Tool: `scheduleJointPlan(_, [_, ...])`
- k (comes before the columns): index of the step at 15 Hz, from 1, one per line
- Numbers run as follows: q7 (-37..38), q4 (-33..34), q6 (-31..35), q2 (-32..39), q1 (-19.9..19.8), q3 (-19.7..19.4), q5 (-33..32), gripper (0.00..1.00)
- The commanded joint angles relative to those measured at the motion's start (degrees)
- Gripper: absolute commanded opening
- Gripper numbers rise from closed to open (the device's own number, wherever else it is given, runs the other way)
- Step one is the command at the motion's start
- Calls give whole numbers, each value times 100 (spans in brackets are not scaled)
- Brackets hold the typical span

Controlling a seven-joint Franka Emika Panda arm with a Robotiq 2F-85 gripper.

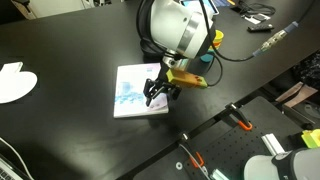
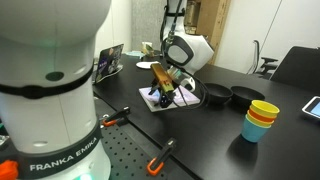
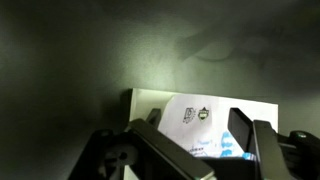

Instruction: Open the blue and white book.

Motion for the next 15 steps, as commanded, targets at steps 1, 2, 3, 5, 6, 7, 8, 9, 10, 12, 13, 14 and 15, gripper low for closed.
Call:
scheduleJointPlan(1, [-95,-38,406,18,101,120,72,42])
scheduleJointPlan(2, [-107,-80,568,-15,130,156,103,35])
scheduleJointPlan(3, [-135,-112,701,-40,138,198,125,27])
scheduleJointPlan(5, [-43,-136,943,-36,166,251,83,13])
scheduleJointPlan(6, [-20,-170,1117,-45,254,232,90,10])
scheduleJointPlan(7, [-60,-221,1398,-75,311,265,140,9])
scheduleJointPlan(8, [-18,-283,1750,-81,438,257,72,5])
scheduleJointPlan(9, [44,-346,2080,-83,580,239,-43,6])
scheduleJointPlan(10, [174,-422,2346,-81,738,187,-178,8])
scheduleJointPlan(12, [306,-570,2976,-50,1049,115,-301,10])
scheduleJointPlan(13, [396,-642,3300,4,1228,42,-381,12])
scheduleJointPlan(14, [524,-706,3618,75,1440,-67,-481,10])
scheduleJointPlan(15, [639,-772,3933,154,1667,-222,-582,12])
